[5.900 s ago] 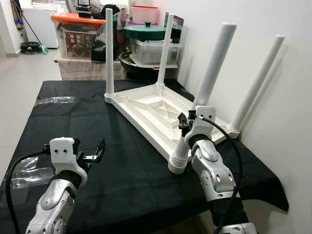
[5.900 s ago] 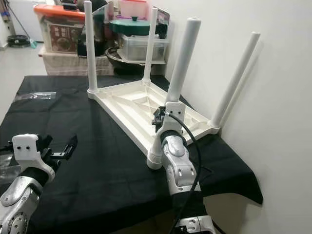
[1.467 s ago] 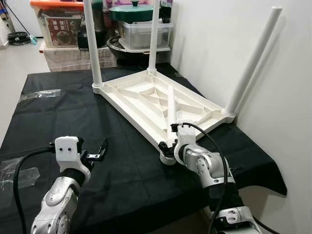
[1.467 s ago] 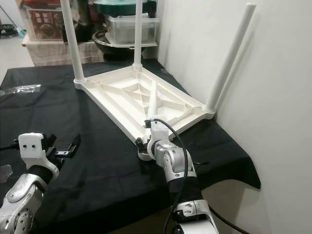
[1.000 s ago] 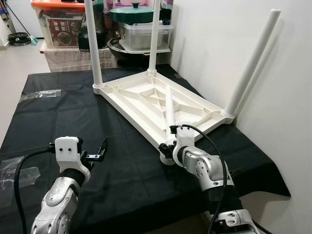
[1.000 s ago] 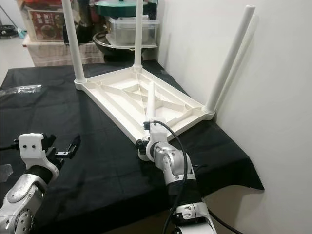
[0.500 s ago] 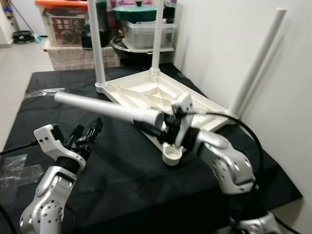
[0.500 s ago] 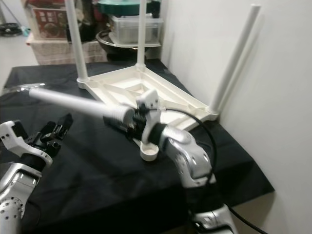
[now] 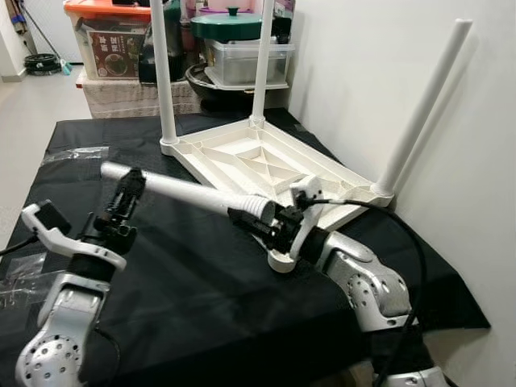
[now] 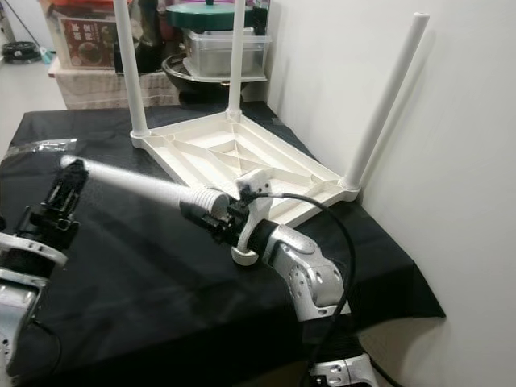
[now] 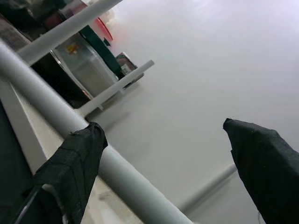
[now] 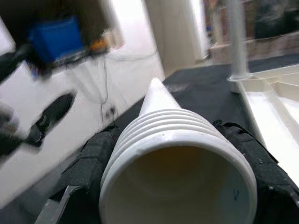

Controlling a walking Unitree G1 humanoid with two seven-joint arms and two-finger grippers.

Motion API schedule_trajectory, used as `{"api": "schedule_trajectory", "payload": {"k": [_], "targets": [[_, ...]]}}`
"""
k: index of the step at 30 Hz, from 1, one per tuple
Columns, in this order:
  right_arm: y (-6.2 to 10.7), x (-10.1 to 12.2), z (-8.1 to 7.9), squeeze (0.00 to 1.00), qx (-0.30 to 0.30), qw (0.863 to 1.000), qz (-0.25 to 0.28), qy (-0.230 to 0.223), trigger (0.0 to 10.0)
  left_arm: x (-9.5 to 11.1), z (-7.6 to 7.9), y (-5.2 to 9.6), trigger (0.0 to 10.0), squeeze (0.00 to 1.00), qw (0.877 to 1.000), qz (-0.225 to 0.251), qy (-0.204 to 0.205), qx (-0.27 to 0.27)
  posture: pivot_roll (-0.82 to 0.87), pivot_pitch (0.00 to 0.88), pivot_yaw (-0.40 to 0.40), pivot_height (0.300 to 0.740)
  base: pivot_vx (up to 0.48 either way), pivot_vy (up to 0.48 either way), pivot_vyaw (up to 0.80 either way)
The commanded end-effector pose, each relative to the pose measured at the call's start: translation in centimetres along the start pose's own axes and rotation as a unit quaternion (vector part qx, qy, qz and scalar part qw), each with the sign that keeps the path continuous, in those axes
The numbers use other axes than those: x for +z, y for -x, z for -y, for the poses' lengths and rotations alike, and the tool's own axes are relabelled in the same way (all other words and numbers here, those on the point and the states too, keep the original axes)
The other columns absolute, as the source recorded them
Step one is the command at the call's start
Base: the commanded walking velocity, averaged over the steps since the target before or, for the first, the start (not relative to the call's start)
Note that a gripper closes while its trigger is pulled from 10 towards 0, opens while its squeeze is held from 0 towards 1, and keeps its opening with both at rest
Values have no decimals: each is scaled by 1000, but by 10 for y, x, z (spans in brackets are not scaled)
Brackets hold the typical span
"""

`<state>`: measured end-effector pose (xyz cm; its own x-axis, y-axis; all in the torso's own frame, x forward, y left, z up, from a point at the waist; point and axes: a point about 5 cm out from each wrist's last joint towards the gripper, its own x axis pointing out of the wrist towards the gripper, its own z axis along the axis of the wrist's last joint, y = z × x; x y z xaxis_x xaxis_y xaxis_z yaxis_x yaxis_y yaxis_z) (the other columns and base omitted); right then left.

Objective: Building children table

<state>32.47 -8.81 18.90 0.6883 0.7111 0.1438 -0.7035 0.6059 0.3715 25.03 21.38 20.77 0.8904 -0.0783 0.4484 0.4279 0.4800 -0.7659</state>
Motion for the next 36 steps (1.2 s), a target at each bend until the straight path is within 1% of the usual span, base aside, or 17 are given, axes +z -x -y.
{"api": "schedule_trajectory", "payload": {"k": [1, 4, 5, 6, 7, 9, 10, 11, 12, 15, 18, 23, 27, 30, 33, 34, 36], "targets": [[2, 10, 12, 0, -43, 998, 38, -31, 0, 0, 1, 2, 10000, 0, 1000, 4, 21, 1, 65, 0, -90, 740, 0, 0, 0], [3, 14, 24, 0, -84, 991, 74, -79, 0, 1, 1, 3, 10000, 0, 999, 7, 40, 1, 66, 0, -91, 740, 0, 0, 0], [3, 14, 24, 0, -84, 991, 74, -79, 0, 1, 1, 3, 10000, 0, 999, 7, 40, 1, 66, 0, -91, 740, 0, 0, 0], [4, 19, 24, 0, -66, 986, 92, -119, 0, 1, -1, 5, 10000, 0, 999, 6, 46, 4, 66, 0, -90, 740, 0, 0, 0], [5, 20, 18, 0, -29, 986, 92, -138, 0, 2, -4, 6, 10000, 0, 999, 8, 50, 8, 62, 0, -89, 740, 0, 0, 0], [6, 21, 14, 0, -3, 985, 91, -149, 0, 3, -5, 6, 10000, 0, 998, 9, 53, 11, 62, 0, -89, 740, 0, 0, 0], [6, 21, 14, 0, -3, 985, 91, -149, 0, 3, -5, 6, 10000, 0, 998, 9, 53, 11, 62, 0, -89, 740, 0, 0, 0], [11, 19, -3, 0, 79, 982, 75, -155, 0, 4, -6, 6, 10000, 0, 998, 11, 56, 12, 59, 0, -89, 740, 0, 0, 0], [14, 17, -8, 0, 107, 979, 66, -161, 0, 5, -6, 5, 10000, 0, 998, 11, 57, 12, 57, 0, -90, 740, 0, 0, 0], [19, 13, -16, 0, 145, 974, 50, -170, 0, 7, -6, 4, 10000, 0, 998, 11, 58, 11, 57, 0, -90, 740, 0, 0, 0], [27, 4, -33, 0, 210, 961, 20, -181, 0, 9, -8, 5, 10000, 0, 998, 17, 66, 13, 54, 0, -92, 740, 0, 0, 0], [35, -8, -42, 0, 242, 952, -16, -188, 0, 12, -8, 5, 10000, 0, 997, 24, 71, 11, 57, 0, -99, 740, 0, 0, 0], [42, -15, -42, 0, 257, 945, -38, -199, 0, 17, -10, 6, 10000, 0, 997, 35, 70, 14, 58, 0, -99, 740, 0, 0, 0], [56, -22, -38, 0, 271, 939, -64, -201, 0, 26, -15, 6, 9961, 0, 996, 59, 67, 22, 53, 0, -100, 740, 0, 0, 0], [57, -23, -37, 0, 271, 939, -68, -200, 0, 28, -15, 6, 9961, 0, 995, 65, 65, 22, 53, 0, -100, 740, 0, 0, 0], [59, -25, -36, 0, 268, 939, -73, -201, 0, 30, -16, 6, 0, 0, 994, 74, 71, 24, 53, 0, -100, 740, 0, 0, 0], [61, -27, -33, 0, 265, 940, -77, -202, 0, 33, -16, 6, 0, 0, 994, 80, 74, 21, 55, 0, -101, 740, 0, 0, 0]]}}
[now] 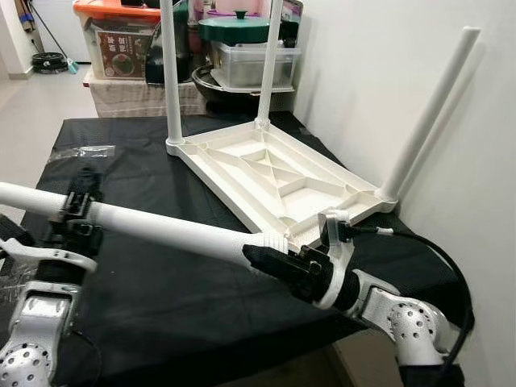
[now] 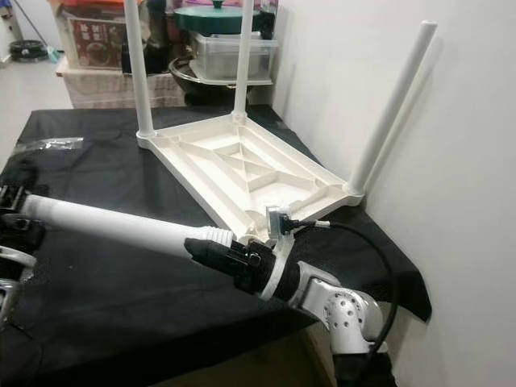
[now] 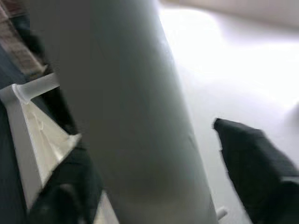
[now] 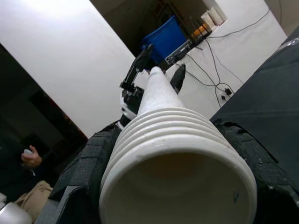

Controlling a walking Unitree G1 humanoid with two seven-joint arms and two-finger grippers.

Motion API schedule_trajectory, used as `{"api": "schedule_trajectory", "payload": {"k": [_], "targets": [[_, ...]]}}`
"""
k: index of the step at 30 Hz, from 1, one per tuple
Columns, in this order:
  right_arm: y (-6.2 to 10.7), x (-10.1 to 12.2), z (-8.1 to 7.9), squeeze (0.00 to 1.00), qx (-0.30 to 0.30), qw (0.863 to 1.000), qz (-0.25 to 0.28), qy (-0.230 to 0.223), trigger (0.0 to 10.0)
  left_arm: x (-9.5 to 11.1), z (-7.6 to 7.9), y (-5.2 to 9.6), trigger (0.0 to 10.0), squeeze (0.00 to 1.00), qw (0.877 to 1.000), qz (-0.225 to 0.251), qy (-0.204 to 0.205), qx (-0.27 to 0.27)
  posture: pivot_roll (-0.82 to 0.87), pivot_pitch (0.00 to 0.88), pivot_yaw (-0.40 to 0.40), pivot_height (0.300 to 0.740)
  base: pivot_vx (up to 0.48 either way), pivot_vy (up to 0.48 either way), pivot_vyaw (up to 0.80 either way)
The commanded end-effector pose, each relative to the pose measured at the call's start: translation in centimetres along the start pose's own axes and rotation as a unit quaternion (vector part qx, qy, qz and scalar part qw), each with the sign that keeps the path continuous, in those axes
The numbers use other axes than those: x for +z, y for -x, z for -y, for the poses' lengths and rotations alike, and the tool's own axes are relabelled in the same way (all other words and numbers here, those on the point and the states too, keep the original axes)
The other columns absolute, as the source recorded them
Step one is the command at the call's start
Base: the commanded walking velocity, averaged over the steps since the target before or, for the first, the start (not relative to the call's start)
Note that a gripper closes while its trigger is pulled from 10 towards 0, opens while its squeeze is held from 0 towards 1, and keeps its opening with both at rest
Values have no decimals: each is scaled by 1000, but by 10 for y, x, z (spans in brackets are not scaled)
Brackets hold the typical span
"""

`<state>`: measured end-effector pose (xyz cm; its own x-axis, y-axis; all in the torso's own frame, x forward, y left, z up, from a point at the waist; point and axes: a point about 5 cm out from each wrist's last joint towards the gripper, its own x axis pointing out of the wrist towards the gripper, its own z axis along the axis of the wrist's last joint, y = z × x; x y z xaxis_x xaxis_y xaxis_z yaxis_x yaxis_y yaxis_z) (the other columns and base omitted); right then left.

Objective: Building children table

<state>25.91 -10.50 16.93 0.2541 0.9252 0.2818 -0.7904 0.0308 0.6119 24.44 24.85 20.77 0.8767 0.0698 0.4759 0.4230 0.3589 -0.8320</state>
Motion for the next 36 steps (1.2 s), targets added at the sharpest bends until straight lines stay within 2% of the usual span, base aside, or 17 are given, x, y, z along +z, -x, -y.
{"api": "schedule_trajectory", "payload": {"k": [1, 7, 16, 17, 19, 20, 25, 26, 28, 29, 31, 32, 33, 36], "targets": [[1, -7, 0, 0, 12, 1000, -19, -6, 0, 4, -1, -2, 0, 0, 1000, 16, 11, 2, 56, 0, -101, 740, 0, 0, 0], [5, -9, 8, 0, -5, 1000, -23, -6, 0, 8, 6, 0, 0, 0, 1000, 22, 16, -14, 60, 0, -102, 740, 0, 0, 0], [3, -1, 15, 0, -23, 999, -24, 19, 0, 2, 12, 1, 0, 0, 999, -6, 23, -31, 65, 0, -99, 740, 0, 0, 0], [1, 1, 22, 0, -54, 997, -33, 34, 6980, 0, 13, -1, 0, 0, 999, -14, 22, -30, 65, 0, -99, 740, 0, 0, 0], [-1, 2, 26, 0, -76, 995, -39, 45, 6980, -1, 14, -1, 0, 0, 999, -21, 22, -29, 65, 0, -99, 740, 0, 0, 0], [-2, 8, 29, 1000, -87, 995, -26, 50, 10000, -1, 15, -3, 10000, 0, 999, -29, 21, -27, 64, 0, -97, 740, 0, 0, 0], [-2, 12, 24, 1000, -64, 995, -39, 70, 10000, 2, 15, -6, 10000, 0, 999, -29, 21, -23, 63, 0, -94, 740, 0, 0, 0], [3, 13, 26, 902, -70, 990, -70, 98, 10000, 7, 16, -8, 10000, 0, 999, -32, 10, -24, 63, 0, -93, 740, 0, 0, 0], [10, 13, 27, 902, -77, 982, -109, 130, 10000, 13, 18, -11, 10000, 0, 999, -36, -4, -26, 63, 0, -93, 740, 0, 0, 0], [17, 14, 29, 0, -81, 977, -132, 146, 10000, 18, 20, -12, 10000, 0, 999, -34, -7, -30, 60, 0, -89, 740, 0, 0, 0], [25, 15, 32, 0, -83, 972, -151, 160, 10000, 22, 22, -13, 10000, 0, 999, -31, -7, -34, 60, 0, -89, 740, 0, 0, 0], [29, 23, 33, 0, -86, 967, -157, 183, 10000, 22, 25, -13, 10000, 0, 998, -40, -10, -42, 60, 0, -91, 740, 0, 0, 0], [29, 23, 33, 0, -86, 967, -157, 183, 10000, 22, 25, -13, 10000, 0, 998, -40, -10, -42, 60, 0, -91, 740, 0, 0, 0], [29, 44, 30, 0, -70, 955, -167, 236, 10000, 13, 28, -15, 10000, 0, 996, -77, -11, -54, 53, 0, -81, 740, 0, 0, 0]]}}
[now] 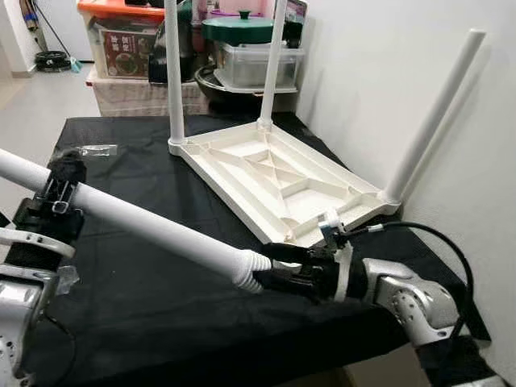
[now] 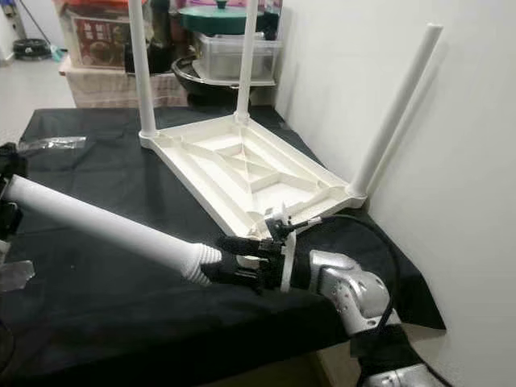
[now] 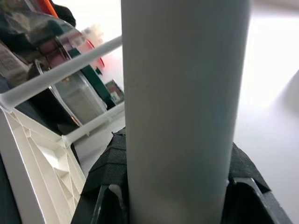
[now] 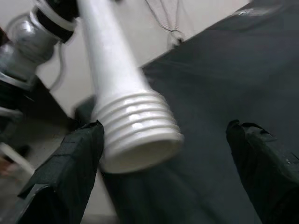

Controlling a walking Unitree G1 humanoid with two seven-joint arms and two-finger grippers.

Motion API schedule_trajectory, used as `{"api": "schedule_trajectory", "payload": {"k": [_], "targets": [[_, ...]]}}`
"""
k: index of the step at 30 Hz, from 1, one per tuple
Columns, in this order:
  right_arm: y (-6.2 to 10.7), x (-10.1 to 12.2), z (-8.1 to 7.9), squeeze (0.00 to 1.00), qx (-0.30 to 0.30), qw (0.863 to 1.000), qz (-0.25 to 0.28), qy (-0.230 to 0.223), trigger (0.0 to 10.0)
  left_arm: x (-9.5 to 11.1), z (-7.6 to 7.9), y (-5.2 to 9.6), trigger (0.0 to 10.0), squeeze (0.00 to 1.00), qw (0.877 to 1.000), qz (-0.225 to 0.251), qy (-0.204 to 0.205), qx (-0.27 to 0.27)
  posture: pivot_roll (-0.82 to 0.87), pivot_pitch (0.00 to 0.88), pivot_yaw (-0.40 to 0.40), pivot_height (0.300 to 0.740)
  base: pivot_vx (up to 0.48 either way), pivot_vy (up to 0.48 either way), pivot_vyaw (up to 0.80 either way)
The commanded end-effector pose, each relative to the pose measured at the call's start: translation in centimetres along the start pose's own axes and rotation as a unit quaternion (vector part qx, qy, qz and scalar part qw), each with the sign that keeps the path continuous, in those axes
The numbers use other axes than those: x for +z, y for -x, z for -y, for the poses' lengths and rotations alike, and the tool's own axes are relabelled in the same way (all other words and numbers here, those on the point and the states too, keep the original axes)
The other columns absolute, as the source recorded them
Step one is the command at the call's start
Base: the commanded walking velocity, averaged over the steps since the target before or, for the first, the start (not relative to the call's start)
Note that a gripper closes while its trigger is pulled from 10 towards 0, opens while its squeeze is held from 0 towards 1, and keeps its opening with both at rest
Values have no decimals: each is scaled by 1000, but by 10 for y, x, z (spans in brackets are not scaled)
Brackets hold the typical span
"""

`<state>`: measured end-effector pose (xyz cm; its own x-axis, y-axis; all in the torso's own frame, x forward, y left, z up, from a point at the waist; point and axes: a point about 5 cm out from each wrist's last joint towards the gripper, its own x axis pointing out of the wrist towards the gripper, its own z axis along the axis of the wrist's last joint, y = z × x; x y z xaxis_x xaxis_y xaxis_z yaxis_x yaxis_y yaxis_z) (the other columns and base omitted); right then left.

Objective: Building children table

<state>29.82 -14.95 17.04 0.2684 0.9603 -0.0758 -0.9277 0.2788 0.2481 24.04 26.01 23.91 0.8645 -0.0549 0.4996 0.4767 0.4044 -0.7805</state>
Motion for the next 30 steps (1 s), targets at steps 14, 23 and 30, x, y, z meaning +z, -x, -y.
{"api": "schedule_trajectory", "payload": {"k": [14, 23, 30], "targets": [[-83, 61, -31, 0, 132, 987, -75, 58, 10000, -57, 13, -21, 10000, 0, 983, -175, 2, -62, 53, 0, -67, 740, 0, 0, 0], [-112, 63, -33, 0, 90, 982, -167, -1, 10000, -74, 17, -20, 10000, 0, 976, -205, 6, -72, 47, 0, -85, 740, 0, 0, 0], [-124, 55, -35, 0, 56, 975, -214, -20, 10000, -85, 19, -20, 10000, 0, 973, -218, 12, -81, 37, 0, -95, 740, 0, 0, 0]]}}
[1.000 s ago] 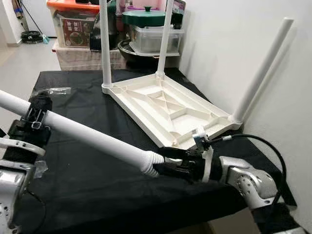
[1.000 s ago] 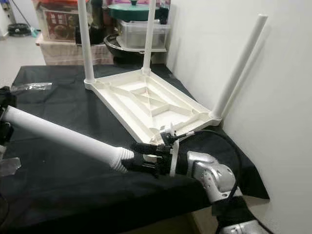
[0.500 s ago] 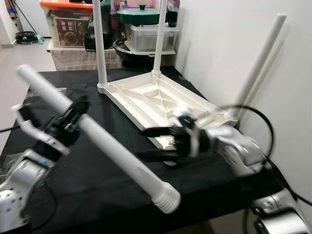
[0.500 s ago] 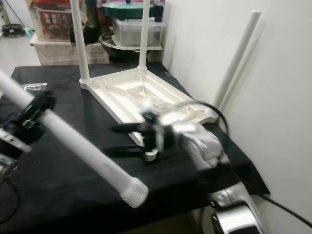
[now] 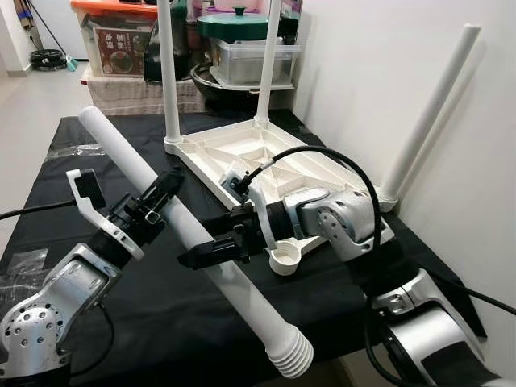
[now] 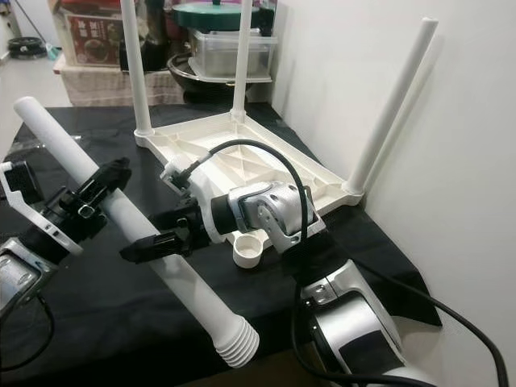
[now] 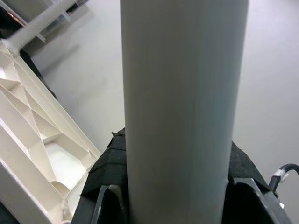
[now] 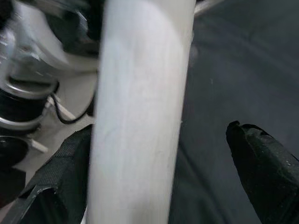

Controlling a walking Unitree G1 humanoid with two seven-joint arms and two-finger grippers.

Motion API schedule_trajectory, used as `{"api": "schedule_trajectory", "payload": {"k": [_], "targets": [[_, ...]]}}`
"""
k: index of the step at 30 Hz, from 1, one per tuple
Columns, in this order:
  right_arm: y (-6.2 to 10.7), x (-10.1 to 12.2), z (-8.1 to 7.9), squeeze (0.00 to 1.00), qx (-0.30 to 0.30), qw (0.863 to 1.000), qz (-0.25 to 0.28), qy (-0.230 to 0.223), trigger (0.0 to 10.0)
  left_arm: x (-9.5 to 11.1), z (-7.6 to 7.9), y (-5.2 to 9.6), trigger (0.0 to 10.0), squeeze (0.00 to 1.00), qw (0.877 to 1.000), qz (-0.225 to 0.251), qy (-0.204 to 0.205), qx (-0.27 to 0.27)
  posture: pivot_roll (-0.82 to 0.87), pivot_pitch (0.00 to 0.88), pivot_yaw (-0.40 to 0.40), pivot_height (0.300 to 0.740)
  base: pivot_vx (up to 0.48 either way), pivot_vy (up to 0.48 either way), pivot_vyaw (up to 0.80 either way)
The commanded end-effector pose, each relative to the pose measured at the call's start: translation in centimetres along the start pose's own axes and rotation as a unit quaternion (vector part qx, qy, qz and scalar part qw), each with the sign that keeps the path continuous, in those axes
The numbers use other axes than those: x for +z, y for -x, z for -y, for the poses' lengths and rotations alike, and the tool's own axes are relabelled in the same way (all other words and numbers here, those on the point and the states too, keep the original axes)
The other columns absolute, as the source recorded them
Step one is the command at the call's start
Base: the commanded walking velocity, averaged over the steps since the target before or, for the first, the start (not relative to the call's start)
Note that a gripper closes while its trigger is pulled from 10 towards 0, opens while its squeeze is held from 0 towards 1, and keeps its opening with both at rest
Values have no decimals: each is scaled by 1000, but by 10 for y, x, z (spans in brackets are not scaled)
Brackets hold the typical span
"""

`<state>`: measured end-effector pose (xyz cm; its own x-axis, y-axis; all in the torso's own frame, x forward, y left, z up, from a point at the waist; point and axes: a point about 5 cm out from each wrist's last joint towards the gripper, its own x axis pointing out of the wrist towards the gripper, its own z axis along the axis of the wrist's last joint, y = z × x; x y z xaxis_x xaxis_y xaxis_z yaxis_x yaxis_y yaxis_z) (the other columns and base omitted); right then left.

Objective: Building children table

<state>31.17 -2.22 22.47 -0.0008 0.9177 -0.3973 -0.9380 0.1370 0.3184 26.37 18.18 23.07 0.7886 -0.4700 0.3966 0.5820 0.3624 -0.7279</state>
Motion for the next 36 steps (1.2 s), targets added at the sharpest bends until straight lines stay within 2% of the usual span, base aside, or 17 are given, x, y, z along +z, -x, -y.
{"api": "schedule_trajectory", "payload": {"k": [1, 6, 11, 12, 17, 32, 36], "targets": [[-2, 0, 2, 0, -21, 1000, -18, -8, 10000, -6, 5, -3, 10000, 0, 1000, -10, 4, -20, 37, 0, -95, 740, 0, 0, 0], [-11, 6, -15, 0, 3, 999, -46, 6, 10000, -14, 4, -4, 10000, 0, 1000, -21, 9, -20, 27, 0, -101, 740, 0, 0, 0], [-14, 4, -22, 0, 15, 998, -61, 9, 10000, -15, 3, -4, 10000, 0, 1000, -22, 10, -20, 25, 0, -100, 740, 0, 0, 0], [-17, 3, -27, 0, 23, 998, -63, 11, 0, -16, 2, -5, 10000, 0, 1000, -22, 11, -19, 24, 0, -98, 740, 0, 0, 0], [-20, 5, -34, 0, 30, 998, -59, 11, 0, -18, 1, -6, 10000, 0, 999, -25, 13, -20, 22, 0, -94, 740, 0, 0, 0], [-22, -1, -35, 0, 2, 998, -66, -22, 0, -18, 0, -7, 10000, 0, 1000, -15, 12, -19, 18, 0, -94, 740, 0, 0, 0], [-23, -1, -34, 0, -7, 997, -67, -28, 0, -17, 0, -7, 10000, 0, 1000, -9, -6, -14, 21, 0, -99, 740, 0, 0, 0]]}}
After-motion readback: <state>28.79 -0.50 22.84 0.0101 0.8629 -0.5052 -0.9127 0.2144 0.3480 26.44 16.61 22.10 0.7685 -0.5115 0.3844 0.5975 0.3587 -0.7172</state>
